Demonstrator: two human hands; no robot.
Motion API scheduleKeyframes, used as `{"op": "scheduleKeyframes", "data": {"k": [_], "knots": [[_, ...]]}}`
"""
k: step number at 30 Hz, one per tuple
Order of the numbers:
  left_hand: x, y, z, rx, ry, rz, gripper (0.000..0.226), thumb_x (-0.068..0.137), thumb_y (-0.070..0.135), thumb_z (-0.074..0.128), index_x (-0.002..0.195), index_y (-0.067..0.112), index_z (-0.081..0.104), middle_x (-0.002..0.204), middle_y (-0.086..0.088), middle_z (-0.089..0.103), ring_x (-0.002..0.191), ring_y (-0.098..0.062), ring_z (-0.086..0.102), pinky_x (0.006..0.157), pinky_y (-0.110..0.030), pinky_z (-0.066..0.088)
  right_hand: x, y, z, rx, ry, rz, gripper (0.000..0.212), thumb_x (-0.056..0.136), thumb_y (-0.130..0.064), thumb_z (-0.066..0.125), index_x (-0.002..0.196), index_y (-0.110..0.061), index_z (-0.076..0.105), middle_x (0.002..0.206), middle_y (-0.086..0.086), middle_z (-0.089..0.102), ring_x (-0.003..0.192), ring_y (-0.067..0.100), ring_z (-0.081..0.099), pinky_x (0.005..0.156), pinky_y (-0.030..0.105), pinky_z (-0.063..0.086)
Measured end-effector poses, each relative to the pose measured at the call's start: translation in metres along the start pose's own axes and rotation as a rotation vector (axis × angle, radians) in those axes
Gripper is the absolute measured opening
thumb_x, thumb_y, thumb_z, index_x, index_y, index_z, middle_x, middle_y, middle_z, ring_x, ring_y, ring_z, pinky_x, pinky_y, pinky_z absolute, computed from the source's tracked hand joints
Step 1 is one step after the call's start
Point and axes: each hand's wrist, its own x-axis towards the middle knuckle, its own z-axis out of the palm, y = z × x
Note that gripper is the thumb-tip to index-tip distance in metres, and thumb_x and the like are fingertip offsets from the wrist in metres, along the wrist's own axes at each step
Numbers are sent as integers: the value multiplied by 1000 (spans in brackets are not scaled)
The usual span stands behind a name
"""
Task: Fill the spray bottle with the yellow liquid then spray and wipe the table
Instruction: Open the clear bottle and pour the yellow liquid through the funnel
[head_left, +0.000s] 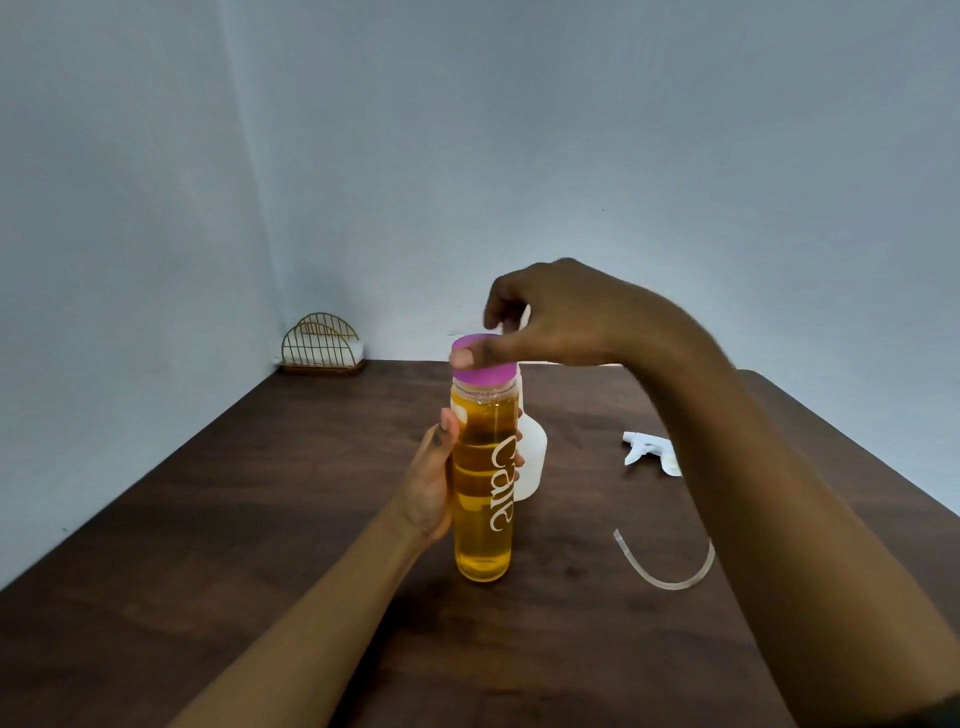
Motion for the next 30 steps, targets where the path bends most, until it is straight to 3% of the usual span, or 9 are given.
{"op": "scheduleKeyframes", "data": {"k": [2,4,6,11,15,17,20,24,30], "knots": [[1,0,-1,-3,5,-3,99,45,77,72,113,7,59,88,-6,70,77,-19,68,68,-34,56,7,-10,9,-166,92,37,72,69,-77,50,94,-11,66,85,1,66,76,13,59,63,25,45],[1,-1,-1,0,5,-2,98,45,77,72,114,7,59,89,-7,70,77,-20,67,69,-35,55,12,-17,13,-232,82,-8,68,71,-75,53,88,-10,64,76,-1,61,69,11,54,59,24,41],[1,-1,-2,4,6,-1,99,45,77,72,114,7,59,90,-7,70,77,-20,68,68,-35,55,12,-18,6,-219,-6,-66,54,76,-64,59,96,-14,63,85,-2,62,75,12,54,60,23,42],[1,0,-1,12,4,-12,101,43,78,72,114,8,57,88,-5,70,76,-19,68,68,-34,56,14,-10,-16,-42,-299,-197,37,83,-32,68,118,-27,57,120,-6,57,101,19,60,82,30,53],[0,0,-1,11,1,-12,102,44,78,71,116,8,56,89,-5,71,77,-19,68,70,-34,56,20,-4,-27,70,-386,-271,43,81,-11,69,118,-27,55,121,-10,52,104,8,52,73,4,48],[-1,0,-2,16,8,-20,105,44,78,71,119,8,54,91,-5,70,79,-19,68,71,-35,55,21,0,-30,115,-362,-273,42,81,-11,71,115,-29,54,119,-13,52,105,7,52,73,4,48],[-1,0,-2,18,11,-23,106,43,79,71,120,7,54,90,-5,70,78,-19,68,70,-34,55,12,14,-32,215,-256,-229,41,81,-20,70,117,-31,52,120,-12,54,106,11,56,81,17,53],[-1,0,1,20,13,-7,103,43,79,71,116,7,56,88,-5,70,76,-18,68,68,-33,56,-21,47,-14,602,-97,-114,42,81,-23,70,119,-33,56,120,-4,56,99,13,63,82,21,54],[-3,-2,5,-3,60,20,100,39,78,73,109,8,60,83,-5,70,72,-17,68,65,-32,57,-61,98,42,987,151,131,38,68,-14,80,100,-24,60,107,-2,62,101,10,62,89,27,52]]}}
